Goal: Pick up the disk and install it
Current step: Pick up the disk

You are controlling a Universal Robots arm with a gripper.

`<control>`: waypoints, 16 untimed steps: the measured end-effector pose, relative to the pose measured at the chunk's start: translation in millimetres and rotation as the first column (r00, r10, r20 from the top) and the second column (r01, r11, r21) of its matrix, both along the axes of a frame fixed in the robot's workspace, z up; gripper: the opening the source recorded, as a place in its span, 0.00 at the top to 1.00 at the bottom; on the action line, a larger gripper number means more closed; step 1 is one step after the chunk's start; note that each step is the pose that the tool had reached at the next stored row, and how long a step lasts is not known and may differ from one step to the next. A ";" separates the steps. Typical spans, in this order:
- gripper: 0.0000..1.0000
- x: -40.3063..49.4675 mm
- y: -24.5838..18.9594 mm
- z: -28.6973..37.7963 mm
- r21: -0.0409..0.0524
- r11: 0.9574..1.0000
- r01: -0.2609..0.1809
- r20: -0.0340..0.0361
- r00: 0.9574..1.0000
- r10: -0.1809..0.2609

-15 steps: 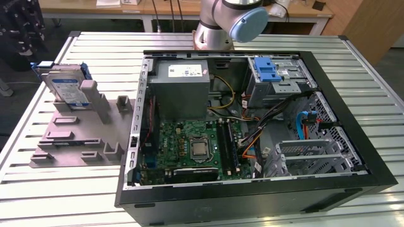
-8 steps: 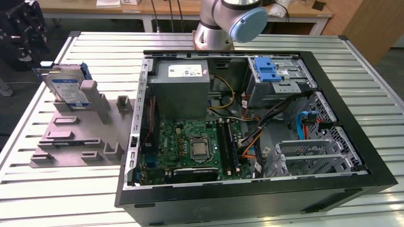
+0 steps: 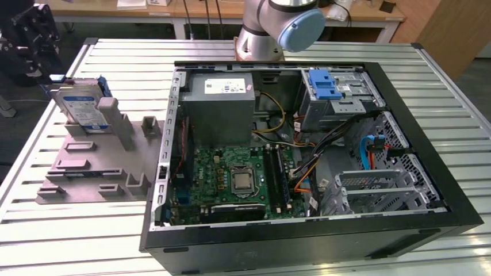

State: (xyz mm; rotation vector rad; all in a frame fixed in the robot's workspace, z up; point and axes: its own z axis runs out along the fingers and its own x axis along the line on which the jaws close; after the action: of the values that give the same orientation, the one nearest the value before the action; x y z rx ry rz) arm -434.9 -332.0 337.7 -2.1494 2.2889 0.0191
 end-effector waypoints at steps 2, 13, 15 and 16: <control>0.45 -0.6 0.2 -1.4 0.000 1.000 0.000 0.004 1.000 0.000; 0.45 -3.6 2.8 -15.1 -0.001 1.000 0.000 0.005 1.000 0.000; 0.45 -4.0 3.1 -18.6 -0.001 1.000 0.000 0.005 1.000 0.000; 0.45 -4.3 3.2 -20.4 -0.001 1.000 0.000 0.005 1.000 0.000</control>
State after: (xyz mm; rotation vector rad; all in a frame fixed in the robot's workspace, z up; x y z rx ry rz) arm -439.1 -328.8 317.3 -2.1473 2.2864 0.0126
